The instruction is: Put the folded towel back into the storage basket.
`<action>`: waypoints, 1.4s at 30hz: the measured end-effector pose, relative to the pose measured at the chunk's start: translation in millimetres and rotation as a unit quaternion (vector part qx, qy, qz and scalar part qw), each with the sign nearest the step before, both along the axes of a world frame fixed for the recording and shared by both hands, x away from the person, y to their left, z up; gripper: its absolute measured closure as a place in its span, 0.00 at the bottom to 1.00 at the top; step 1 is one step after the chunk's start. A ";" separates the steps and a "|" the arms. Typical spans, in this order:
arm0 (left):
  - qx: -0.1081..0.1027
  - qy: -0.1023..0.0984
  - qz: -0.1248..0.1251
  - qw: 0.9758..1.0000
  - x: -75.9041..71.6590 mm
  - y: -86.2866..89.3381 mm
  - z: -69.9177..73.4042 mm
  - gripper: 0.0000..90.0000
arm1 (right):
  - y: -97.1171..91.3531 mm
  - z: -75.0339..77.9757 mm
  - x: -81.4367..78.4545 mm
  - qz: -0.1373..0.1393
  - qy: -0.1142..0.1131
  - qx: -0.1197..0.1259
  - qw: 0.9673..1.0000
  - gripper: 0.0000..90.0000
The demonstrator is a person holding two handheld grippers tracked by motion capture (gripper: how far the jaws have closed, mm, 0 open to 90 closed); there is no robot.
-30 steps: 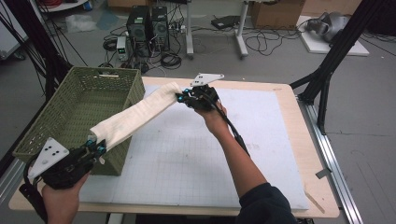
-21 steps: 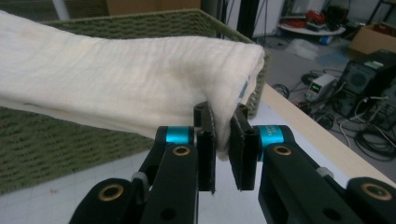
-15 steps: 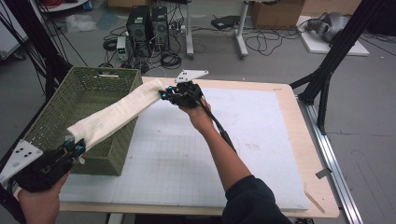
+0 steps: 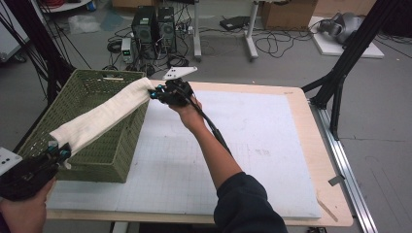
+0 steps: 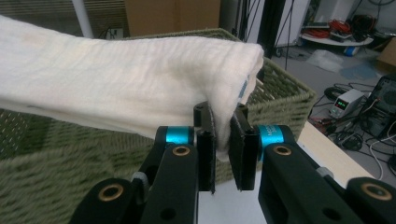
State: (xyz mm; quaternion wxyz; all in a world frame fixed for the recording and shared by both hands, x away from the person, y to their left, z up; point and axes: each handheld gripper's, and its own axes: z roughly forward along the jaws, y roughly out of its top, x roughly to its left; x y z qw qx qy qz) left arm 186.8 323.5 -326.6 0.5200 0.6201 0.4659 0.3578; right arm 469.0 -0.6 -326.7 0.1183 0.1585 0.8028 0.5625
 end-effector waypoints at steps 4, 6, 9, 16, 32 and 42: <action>-0.002 0.001 0.008 1.000 1.6 5.6 -1.8 0.91 | 14.4 3.9 7.7 0.001 0.000 -0.007 1.000 0.91; -0.003 0.001 0.012 1.000 0.5 8.5 -2.6 0.91 | 20.6 5.5 10.1 0.003 -0.001 -0.008 1.000 0.91; -0.002 0.003 0.017 1.000 -1.1 13.9 -3.9 0.91 | 30.7 7.3 12.0 0.007 -0.001 -0.013 1.000 0.91; -0.001 0.002 0.027 1.000 -4.0 22.4 -3.6 0.91 | 51.9 5.5 14.9 0.008 0.001 -0.021 1.000 0.91; 0.001 0.028 0.050 0.998 8.6 38.3 -7.6 0.90 | 83.9 3.1 21.8 -0.021 0.011 -0.045 0.999 0.91; 0.005 0.058 0.122 0.991 18.7 48.6 -11.6 0.29 | 94.6 3.1 22.3 -0.058 0.017 -0.060 0.996 0.62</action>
